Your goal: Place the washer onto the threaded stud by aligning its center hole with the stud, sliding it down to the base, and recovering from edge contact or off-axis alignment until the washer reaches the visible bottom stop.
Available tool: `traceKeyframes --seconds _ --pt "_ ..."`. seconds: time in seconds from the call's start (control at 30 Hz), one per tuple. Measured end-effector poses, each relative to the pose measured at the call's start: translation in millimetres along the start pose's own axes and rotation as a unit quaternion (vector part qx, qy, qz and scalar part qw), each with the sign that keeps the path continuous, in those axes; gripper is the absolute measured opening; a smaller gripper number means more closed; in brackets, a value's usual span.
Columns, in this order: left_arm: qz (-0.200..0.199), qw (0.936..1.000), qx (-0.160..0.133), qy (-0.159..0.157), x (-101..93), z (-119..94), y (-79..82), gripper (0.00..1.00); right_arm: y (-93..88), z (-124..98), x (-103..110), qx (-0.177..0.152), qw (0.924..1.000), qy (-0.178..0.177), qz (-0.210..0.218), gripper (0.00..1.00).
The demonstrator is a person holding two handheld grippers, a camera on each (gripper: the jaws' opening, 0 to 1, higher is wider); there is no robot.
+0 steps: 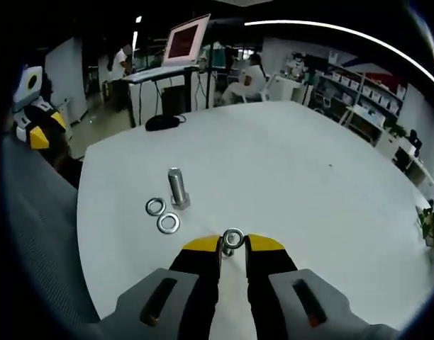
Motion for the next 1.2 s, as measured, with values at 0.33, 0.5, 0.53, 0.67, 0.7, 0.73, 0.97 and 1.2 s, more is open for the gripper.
traceKeyframes --seconds 0.33,0.5,0.53,0.67,0.7,0.73,0.97,1.2 --pt "0.001 1.0000 0.006 -0.001 -0.3 0 -1.5 0.25 -1.2 11 3 0.007 0.9999 -0.013 -0.005 0.15" --pt "-0.002 1.0000 0.007 0.001 0.4 0 -2.0 0.25 0.3 11 3 0.005 0.9996 -0.009 0.024 0.15" --pt "-0.002 1.0000 0.007 0.001 0.4 0 -2.0 0.25 -0.1 12 2 0.007 0.9997 -0.013 0.021 0.15" --pt "-0.002 1.0000 0.008 0.002 0.4 0 -2.2 0.25 -3.3 13 2 0.014 0.9995 -0.014 0.024 0.15" --pt "-0.003 1.0000 0.008 0.002 0.5 0 -2.2 0.25 -3.4 13 2 0.014 0.9995 -0.013 0.025 0.15" --pt "-0.003 1.0000 0.008 0.002 0.5 0 -2.3 0.25 -3.6 13 1 0.015 0.9995 -0.014 0.023 0.15" --pt "-0.002 1.0000 0.009 0.001 -0.1 0 -2.7 0.25 -3.5 14 2 0.017 0.9996 -0.016 0.019 0.15" --pt "-0.001 1.0000 0.009 0.001 0.0 0 -2.5 0.25 -4.7 16 2 0.021 0.9995 -0.016 0.016 0.15"
Point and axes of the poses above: the point that each gripper's makers call its tool centre point, and the gripper's own axes: z roughly forward along the fingers, x roughly to its left, y roughly out of its top, the point moved 4 cm from there along -z, roughly backward along the fingers, and after that the axes turned 14 degrees about z, right-handed, at the moved point
